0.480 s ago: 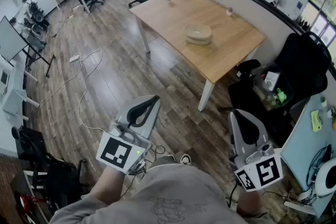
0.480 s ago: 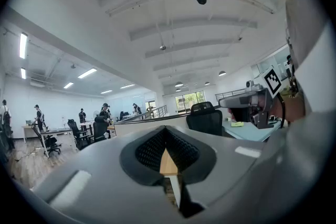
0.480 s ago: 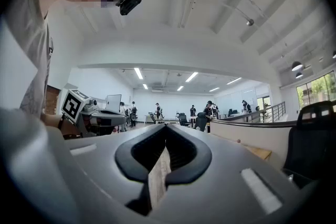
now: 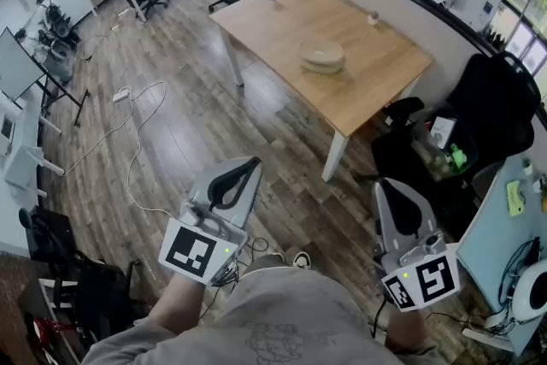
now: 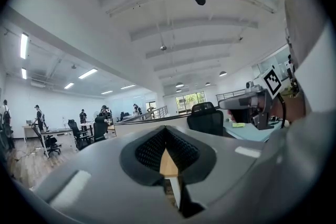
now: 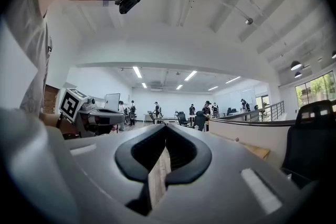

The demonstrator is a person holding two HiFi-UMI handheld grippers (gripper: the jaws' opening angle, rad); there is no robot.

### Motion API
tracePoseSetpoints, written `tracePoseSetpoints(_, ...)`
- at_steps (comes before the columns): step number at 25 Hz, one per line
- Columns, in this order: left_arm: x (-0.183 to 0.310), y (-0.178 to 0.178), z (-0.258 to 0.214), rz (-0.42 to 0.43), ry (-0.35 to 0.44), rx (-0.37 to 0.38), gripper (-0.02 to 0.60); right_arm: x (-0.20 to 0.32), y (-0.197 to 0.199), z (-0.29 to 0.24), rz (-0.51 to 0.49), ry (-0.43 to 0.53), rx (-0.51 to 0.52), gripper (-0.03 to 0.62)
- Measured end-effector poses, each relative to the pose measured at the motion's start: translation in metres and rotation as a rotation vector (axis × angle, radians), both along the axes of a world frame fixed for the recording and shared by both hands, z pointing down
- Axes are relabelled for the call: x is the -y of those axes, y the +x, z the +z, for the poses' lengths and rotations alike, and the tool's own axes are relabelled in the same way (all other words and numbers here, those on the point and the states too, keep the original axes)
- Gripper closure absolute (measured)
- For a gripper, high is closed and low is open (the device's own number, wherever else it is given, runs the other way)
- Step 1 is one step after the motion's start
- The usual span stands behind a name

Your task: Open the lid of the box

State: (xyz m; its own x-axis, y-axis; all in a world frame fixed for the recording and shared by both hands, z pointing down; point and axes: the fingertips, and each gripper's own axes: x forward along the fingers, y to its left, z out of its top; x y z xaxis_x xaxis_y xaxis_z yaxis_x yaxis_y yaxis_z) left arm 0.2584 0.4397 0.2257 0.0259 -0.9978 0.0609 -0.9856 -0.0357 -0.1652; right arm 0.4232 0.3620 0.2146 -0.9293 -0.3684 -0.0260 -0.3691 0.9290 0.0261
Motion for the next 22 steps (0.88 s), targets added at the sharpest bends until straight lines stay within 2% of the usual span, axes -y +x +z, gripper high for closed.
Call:
tracePoseSetpoints(6,0.007,0.012,0.01,0.053,-0.047,-0.022,0.581,0.008,0.0,0.004,-0.01,-0.01,-0.003,0.585)
tracePoseSetpoints(9,0.008,0.002,0.002,-0.011,0.031,-0.022,0.579,0.01,0.0,0.004,-0.017,-0.011,-0.007,0.585)
tracePoseSetpoints(10,0.009,-0.004,-0.004,-0.042,0.073,-0.019,0.473,0.011,0.0,0.004,-0.018,-0.013,-0.006,0.583)
tracePoseSetpoints(11,0.01,-0.007,-0.008,-0.065,0.097,-0.012,0.178,0.012,0.0,0.003,-0.018,-0.017,-0.004,0.583)
tracePoseSetpoints(12,0.01,-0.009,-0.008,-0.075,0.096,-0.001,0.118,0.013,0.0,0.003,-0.018,-0.022,-0.002,0.583)
tracePoseSetpoints(13,0.011,-0.009,-0.006,-0.075,0.075,0.01,0.124,0.014,0.0,0.004,-0.019,-0.027,0.001,0.585)
tracePoseSetpoints(16,0.015,-0.008,0.0,-0.066,0.03,0.025,0.089,0.019,-0.001,0.004,-0.022,-0.033,0.005,0.583)
tracePoseSetpoints(22,0.027,-0.021,0.005,-0.062,0.022,0.013,0.087,0.031,-0.014,0.007,-0.027,-0.044,0.007,0.583)
